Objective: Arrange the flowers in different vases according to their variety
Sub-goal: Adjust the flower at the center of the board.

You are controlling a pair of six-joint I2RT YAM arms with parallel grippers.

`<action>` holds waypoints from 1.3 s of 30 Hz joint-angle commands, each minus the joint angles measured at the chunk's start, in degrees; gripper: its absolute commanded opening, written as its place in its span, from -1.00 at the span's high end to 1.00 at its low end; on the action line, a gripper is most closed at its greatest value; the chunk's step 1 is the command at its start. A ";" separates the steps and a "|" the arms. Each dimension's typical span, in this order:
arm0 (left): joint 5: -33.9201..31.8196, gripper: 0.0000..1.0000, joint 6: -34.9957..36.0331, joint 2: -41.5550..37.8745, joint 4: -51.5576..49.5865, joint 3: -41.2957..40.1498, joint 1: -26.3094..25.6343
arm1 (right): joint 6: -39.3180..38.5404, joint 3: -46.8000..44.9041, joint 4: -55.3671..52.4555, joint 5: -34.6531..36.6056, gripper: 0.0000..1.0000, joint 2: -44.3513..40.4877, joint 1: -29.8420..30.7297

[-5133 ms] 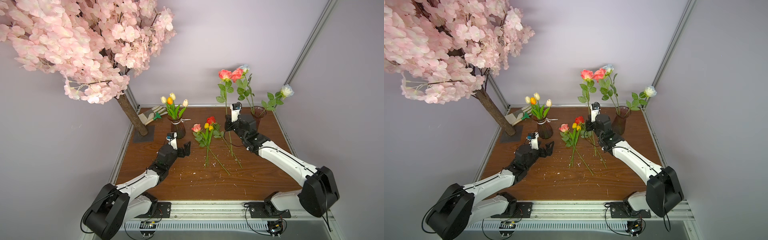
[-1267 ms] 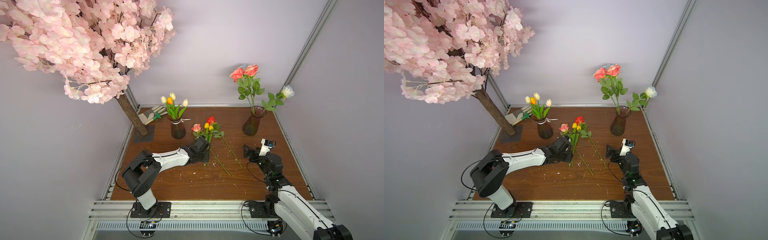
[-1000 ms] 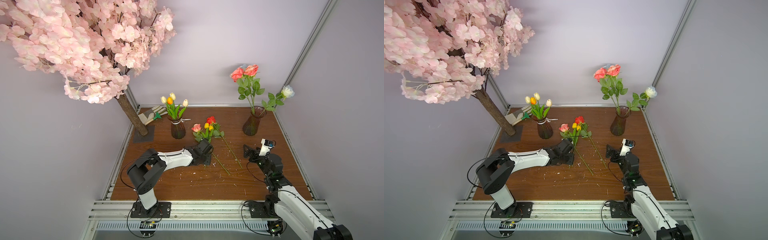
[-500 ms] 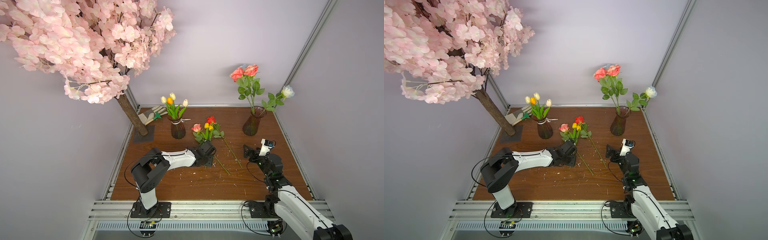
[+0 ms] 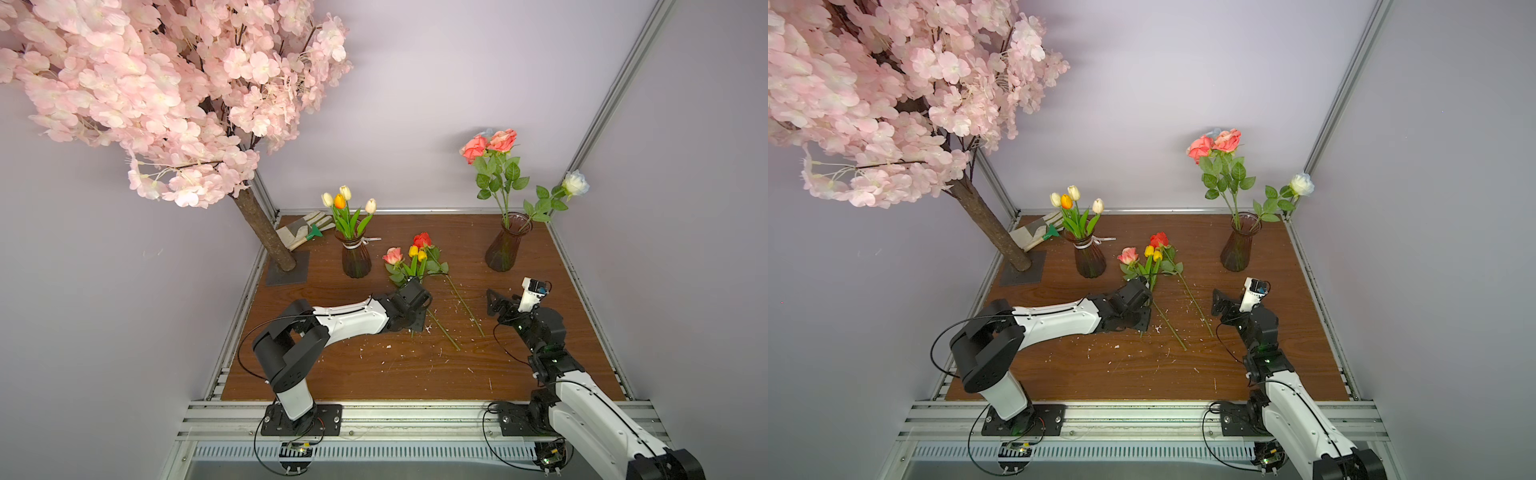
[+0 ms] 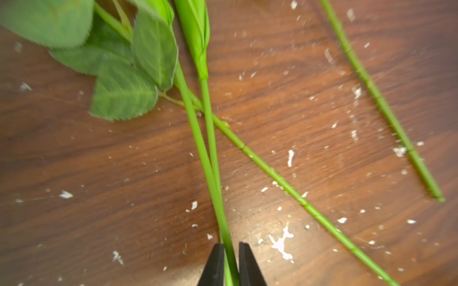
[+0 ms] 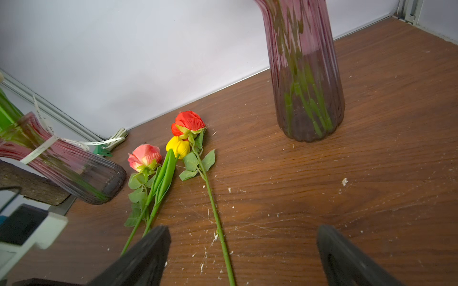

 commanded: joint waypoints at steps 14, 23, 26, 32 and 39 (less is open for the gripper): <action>-3.52 0.81 1.03 -7.95 -7.58 -4.42 -0.73 | 0.35 0.75 1.51 1.28 -0.99 0.55 0.33; -5.22 0.85 -3.73 -19.93 -8.40 -15.44 -0.72 | 0.44 0.85 1.78 0.90 -0.99 1.27 0.33; -4.88 0.79 -5.92 -23.39 -8.58 -19.43 -0.72 | 0.53 0.85 1.85 0.79 -0.99 1.34 0.27; -9.19 -0.03 -6.09 -27.03 -11.61 -19.81 -0.35 | 0.62 0.94 2.12 0.42 -0.99 1.96 0.30; -5.55 -0.20 2.16 -20.89 -12.08 -12.23 5.57 | 0.44 1.01 1.85 0.39 -0.99 2.20 0.27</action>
